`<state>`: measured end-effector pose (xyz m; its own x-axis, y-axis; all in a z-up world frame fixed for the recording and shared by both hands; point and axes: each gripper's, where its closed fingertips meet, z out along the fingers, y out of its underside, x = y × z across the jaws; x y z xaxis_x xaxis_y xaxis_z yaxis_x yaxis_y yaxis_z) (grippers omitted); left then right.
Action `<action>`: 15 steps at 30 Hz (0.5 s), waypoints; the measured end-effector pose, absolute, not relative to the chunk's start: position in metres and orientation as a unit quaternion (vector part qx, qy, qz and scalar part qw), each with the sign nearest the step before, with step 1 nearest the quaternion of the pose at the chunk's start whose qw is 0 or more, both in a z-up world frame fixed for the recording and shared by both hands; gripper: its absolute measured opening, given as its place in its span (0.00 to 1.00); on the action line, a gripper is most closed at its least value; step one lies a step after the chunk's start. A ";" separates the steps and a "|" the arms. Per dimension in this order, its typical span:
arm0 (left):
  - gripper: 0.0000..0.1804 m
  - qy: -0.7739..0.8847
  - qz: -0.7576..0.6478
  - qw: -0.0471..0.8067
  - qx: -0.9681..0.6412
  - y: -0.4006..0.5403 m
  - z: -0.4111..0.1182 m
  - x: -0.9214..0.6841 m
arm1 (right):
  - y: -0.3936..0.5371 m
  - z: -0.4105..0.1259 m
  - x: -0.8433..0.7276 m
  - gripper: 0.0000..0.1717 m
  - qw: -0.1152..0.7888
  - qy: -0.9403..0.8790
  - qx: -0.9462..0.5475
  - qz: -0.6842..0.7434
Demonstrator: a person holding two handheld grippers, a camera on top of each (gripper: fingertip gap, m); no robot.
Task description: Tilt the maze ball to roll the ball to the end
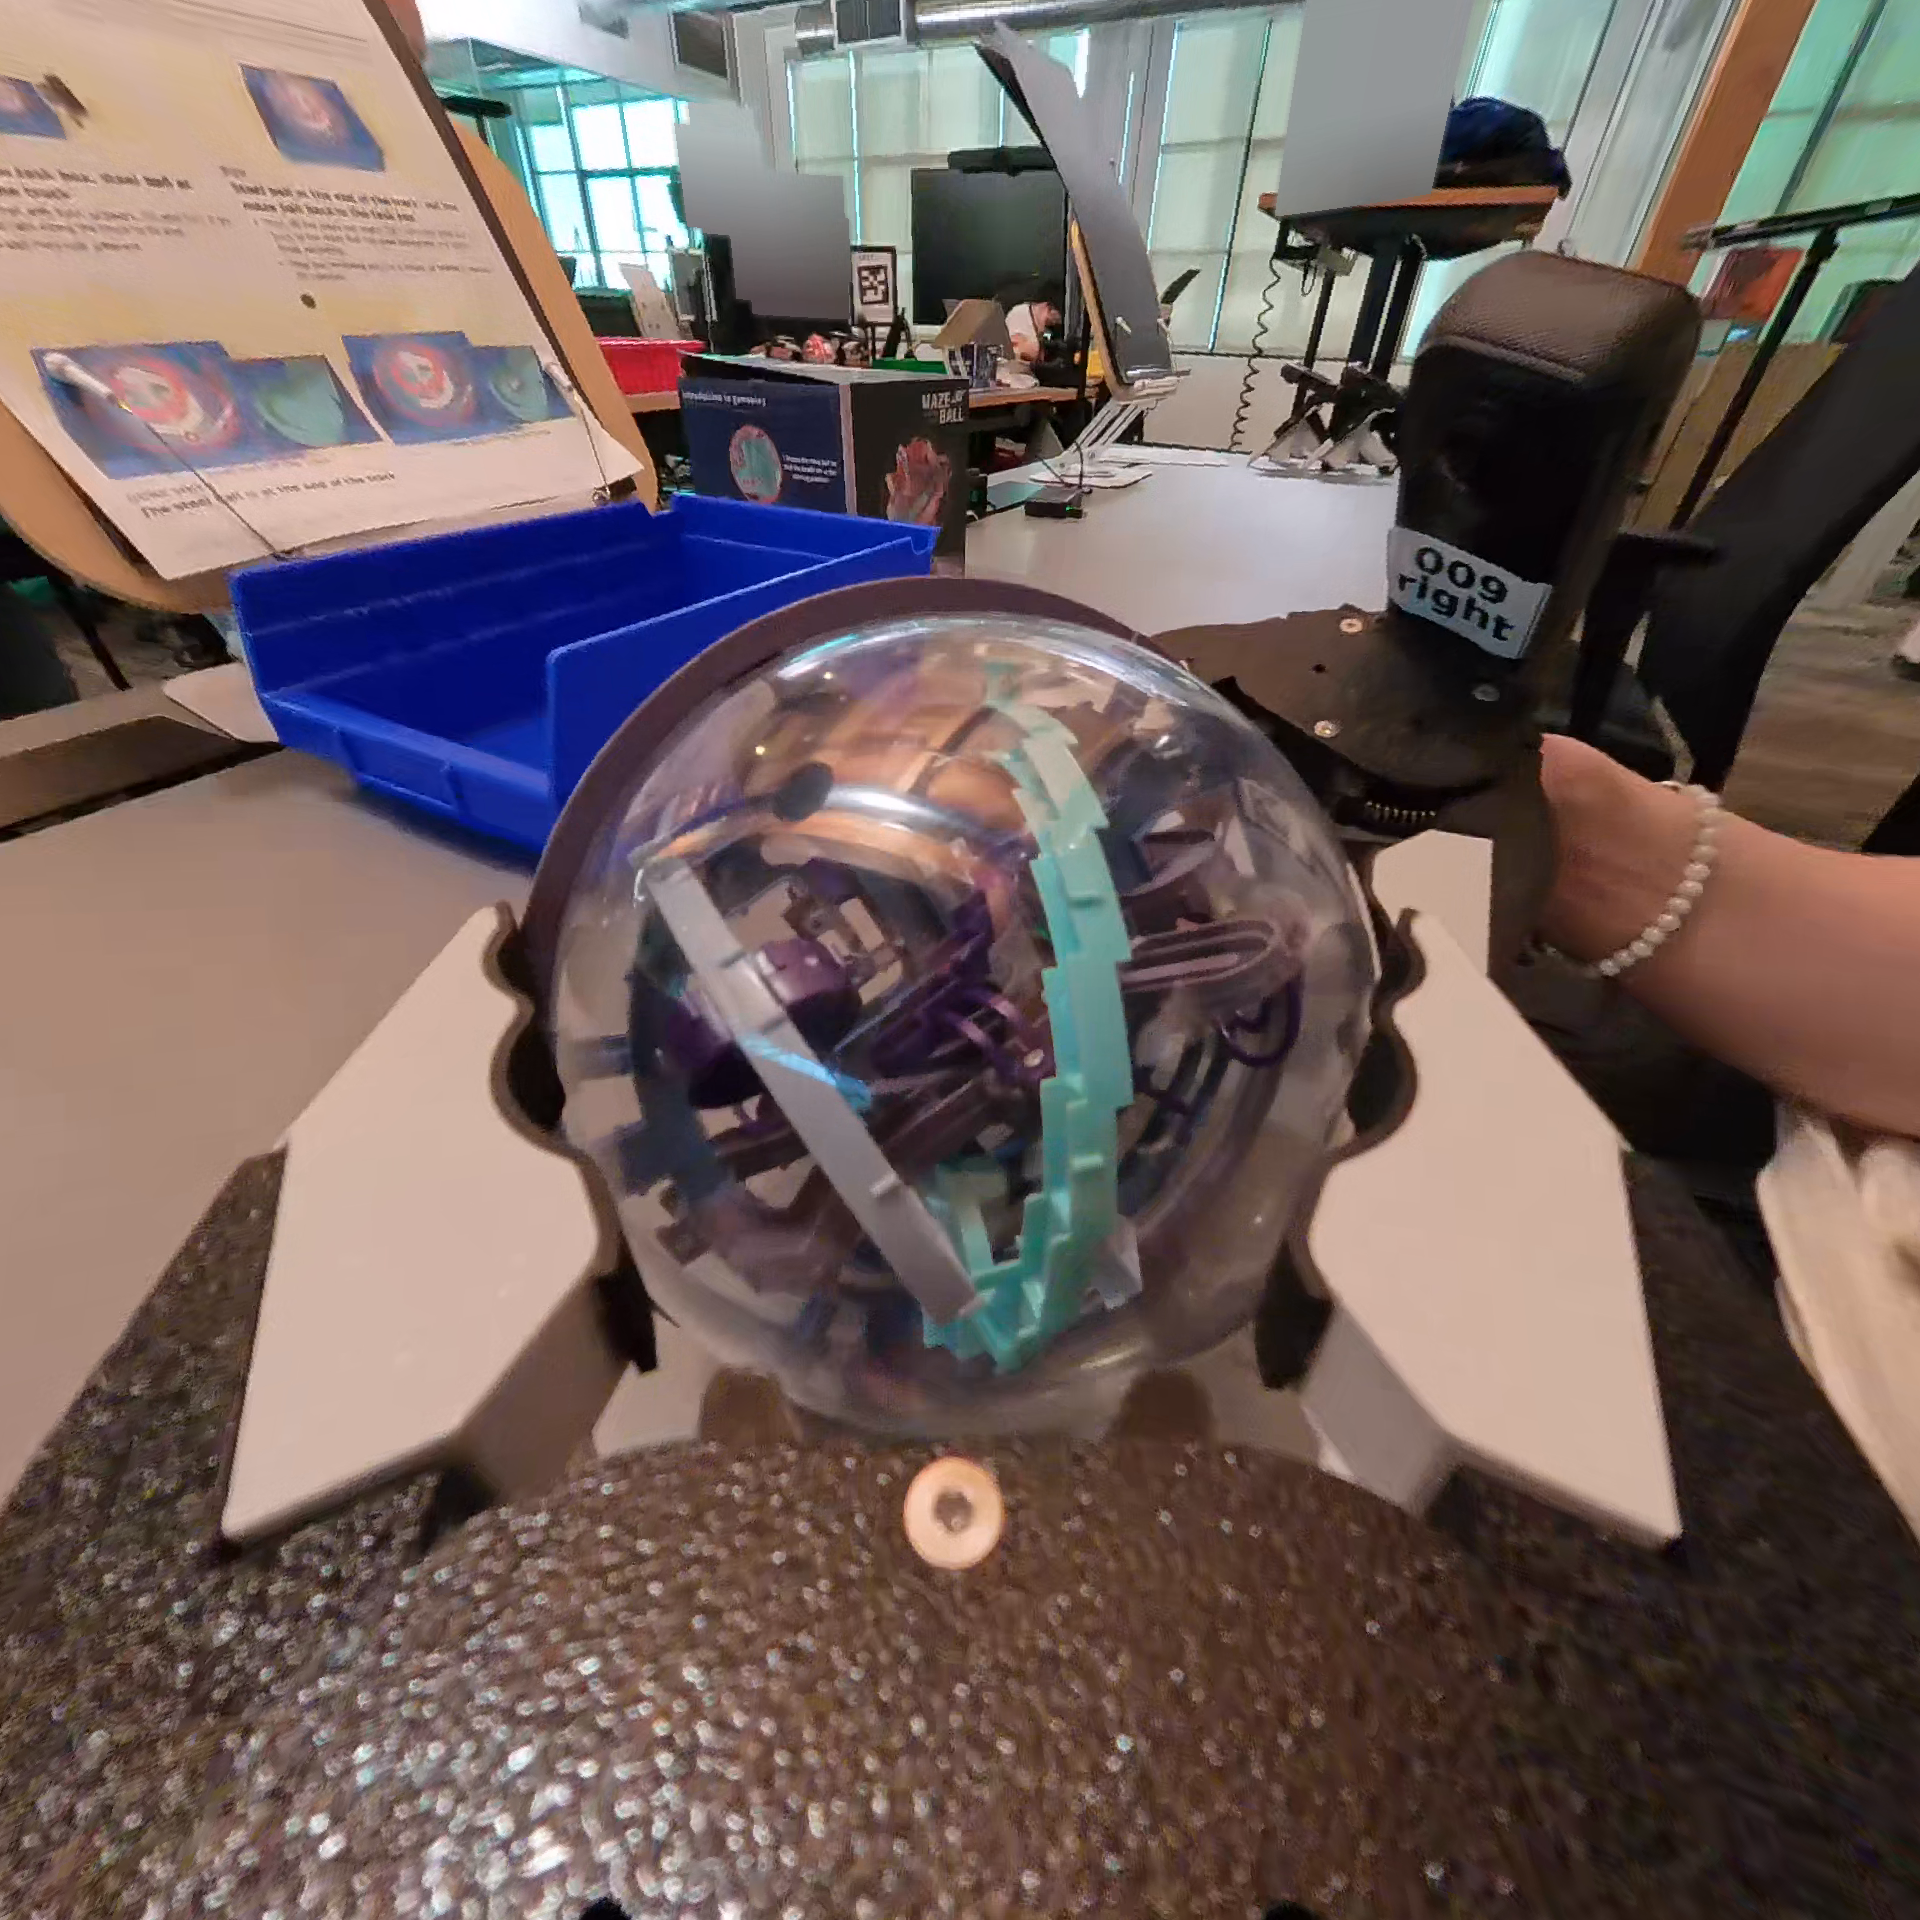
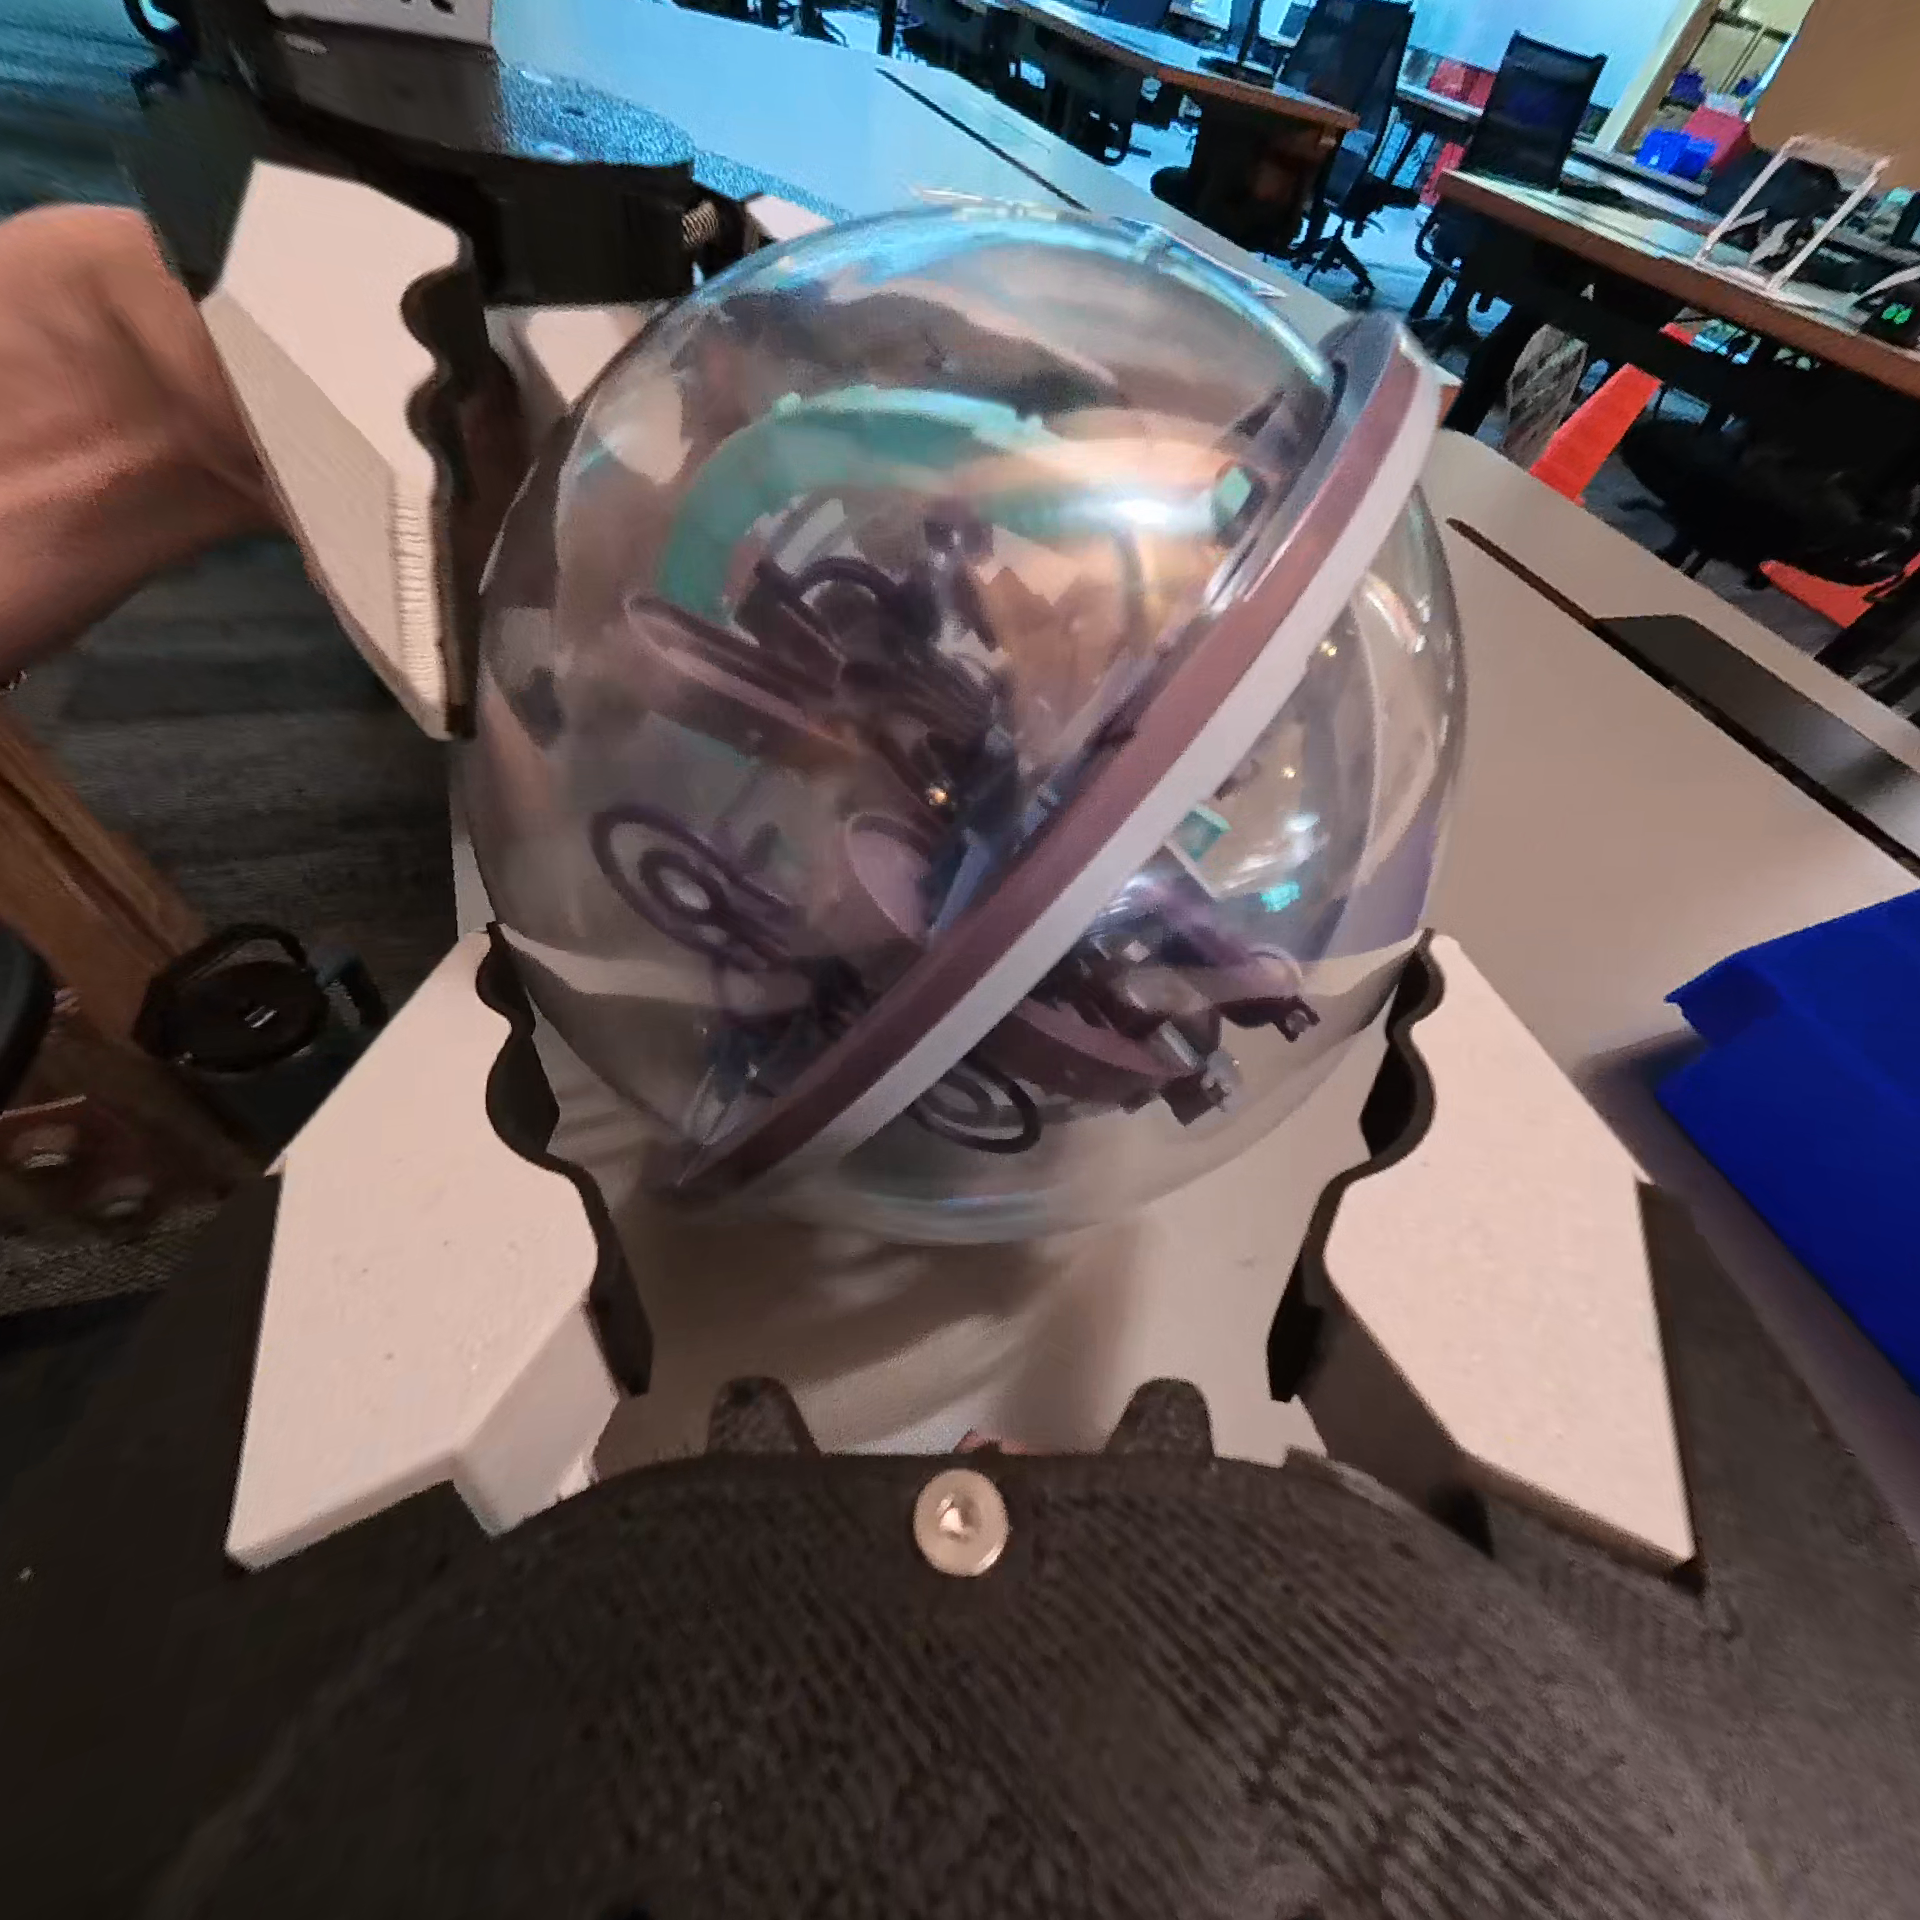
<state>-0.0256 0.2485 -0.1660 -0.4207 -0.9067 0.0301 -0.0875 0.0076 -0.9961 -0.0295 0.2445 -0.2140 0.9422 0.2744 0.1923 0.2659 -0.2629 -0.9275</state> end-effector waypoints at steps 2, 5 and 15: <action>0.83 0.601 -0.597 0.318 -0.426 0.250 -0.168 -0.027 | 0.244 -0.204 -0.034 0.91 0.600 -0.174 -0.781 0.011; 0.83 0.556 -0.647 0.243 -0.461 0.252 -0.170 -0.028 | 0.243 -0.186 -0.040 0.90 0.625 -0.182 -0.759 0.014; 0.82 0.524 -0.674 0.182 -0.488 0.245 -0.173 -0.024 | 0.239 -0.176 -0.040 0.92 0.653 -0.167 -0.736 0.060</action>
